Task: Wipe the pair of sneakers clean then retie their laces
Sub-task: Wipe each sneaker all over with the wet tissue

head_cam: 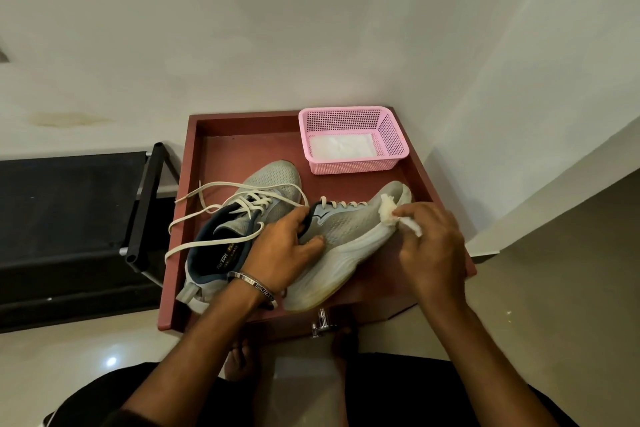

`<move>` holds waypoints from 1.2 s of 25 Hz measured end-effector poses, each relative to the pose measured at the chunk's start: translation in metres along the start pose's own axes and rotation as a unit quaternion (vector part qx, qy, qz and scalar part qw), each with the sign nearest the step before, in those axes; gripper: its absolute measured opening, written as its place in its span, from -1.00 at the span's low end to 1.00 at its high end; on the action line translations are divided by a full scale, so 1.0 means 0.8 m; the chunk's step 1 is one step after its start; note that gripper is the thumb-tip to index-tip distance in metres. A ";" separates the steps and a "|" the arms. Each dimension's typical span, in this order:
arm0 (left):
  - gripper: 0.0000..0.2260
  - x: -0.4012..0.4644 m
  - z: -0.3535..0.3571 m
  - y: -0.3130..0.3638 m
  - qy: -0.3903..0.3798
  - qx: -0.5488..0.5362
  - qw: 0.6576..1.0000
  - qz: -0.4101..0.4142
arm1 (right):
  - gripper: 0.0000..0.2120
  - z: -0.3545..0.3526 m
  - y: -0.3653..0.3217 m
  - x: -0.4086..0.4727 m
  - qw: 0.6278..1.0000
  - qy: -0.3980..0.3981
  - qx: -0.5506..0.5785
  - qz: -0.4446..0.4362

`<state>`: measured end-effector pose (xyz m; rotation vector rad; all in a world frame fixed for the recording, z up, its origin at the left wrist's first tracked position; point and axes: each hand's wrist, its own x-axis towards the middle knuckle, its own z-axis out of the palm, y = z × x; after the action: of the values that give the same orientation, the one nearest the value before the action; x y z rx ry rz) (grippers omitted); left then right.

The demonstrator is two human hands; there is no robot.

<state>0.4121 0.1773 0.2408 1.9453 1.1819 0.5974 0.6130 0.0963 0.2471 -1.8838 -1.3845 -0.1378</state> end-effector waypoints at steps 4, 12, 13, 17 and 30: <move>-0.67 0.003 0.001 -0.002 0.008 -0.011 1.000 -0.028 | -0.68 0.007 -0.026 -0.034 0.986 -0.126 0.041 -0.104; -0.82 -0.001 -0.001 -0.001 -0.008 0.002 1.000 0.002 | -0.79 0.009 0.010 0.011 0.996 0.027 0.057 0.065; -0.82 0.000 0.000 -0.001 -0.011 -0.005 1.000 -0.001 | -0.80 0.008 0.013 0.012 0.994 0.029 0.070 0.077; -0.60 -0.001 0.002 0.000 -0.017 -0.053 0.998 -0.043 | -0.81 0.003 0.006 0.006 0.995 -0.001 0.071 0.076; -0.52 0.038 0.020 -0.013 -0.055 -0.104 0.988 -0.101 | -0.78 -0.007 0.018 0.006 0.983 -0.042 0.146 0.099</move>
<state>0.4316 0.2018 0.2229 1.6391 1.1801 0.4797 0.6296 0.0948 0.2461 -1.7806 -1.1898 0.2354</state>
